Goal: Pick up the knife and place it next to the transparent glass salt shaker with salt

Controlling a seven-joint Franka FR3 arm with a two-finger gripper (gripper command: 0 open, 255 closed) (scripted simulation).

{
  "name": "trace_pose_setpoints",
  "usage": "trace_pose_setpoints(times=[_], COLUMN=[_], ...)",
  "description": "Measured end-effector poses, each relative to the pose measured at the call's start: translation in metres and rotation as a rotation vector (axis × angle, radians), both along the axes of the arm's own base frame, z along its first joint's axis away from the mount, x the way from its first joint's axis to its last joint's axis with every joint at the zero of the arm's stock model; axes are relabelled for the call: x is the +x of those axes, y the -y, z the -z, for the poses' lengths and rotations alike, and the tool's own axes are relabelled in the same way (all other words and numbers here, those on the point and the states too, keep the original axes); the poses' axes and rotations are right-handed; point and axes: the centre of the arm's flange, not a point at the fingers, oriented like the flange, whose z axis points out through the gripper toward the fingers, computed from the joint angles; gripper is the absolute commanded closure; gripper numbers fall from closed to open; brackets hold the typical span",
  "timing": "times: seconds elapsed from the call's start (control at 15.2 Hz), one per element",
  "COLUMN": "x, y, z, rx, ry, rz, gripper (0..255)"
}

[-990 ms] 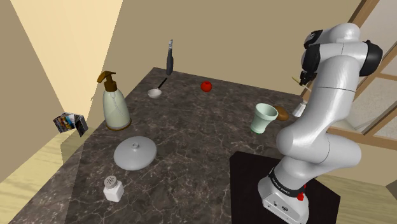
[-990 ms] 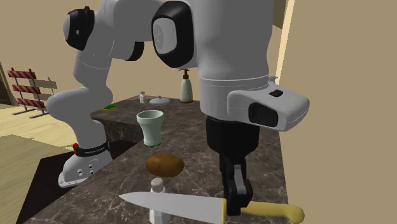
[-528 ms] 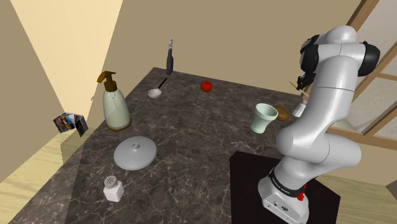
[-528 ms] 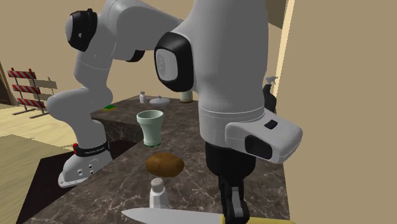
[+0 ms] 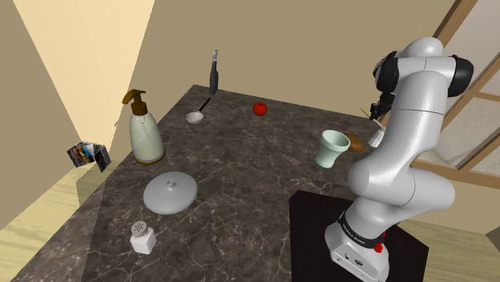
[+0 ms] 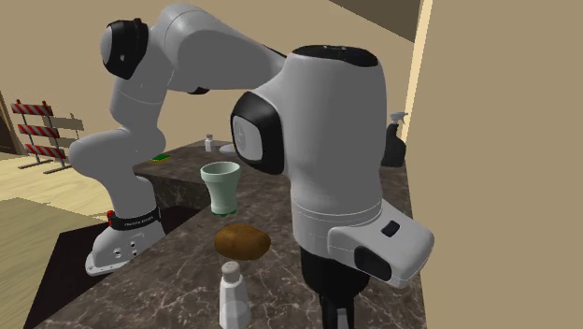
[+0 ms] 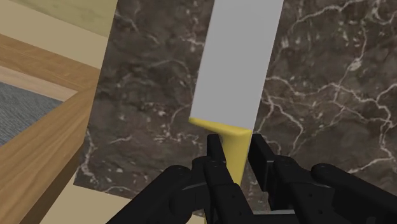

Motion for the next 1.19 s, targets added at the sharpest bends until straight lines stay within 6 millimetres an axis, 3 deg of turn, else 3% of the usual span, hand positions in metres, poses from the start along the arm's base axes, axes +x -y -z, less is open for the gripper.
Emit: trace_pose_setpoints(times=[0.46, 0.86, 0.92, 1.19], x=[0.0, 0.0, 0.0, 0.0], y=[0.001, 0.001, 0.001, 0.001], z=[0.036, 0.041, 0.042, 0.042], rx=[0.0, -0.001, -0.001, -0.001], ry=[0.0, 0.0, 0.0, 0.0], rz=[0.0, 0.0, 0.0, 0.0], gripper=[255, 255, 0, 0])
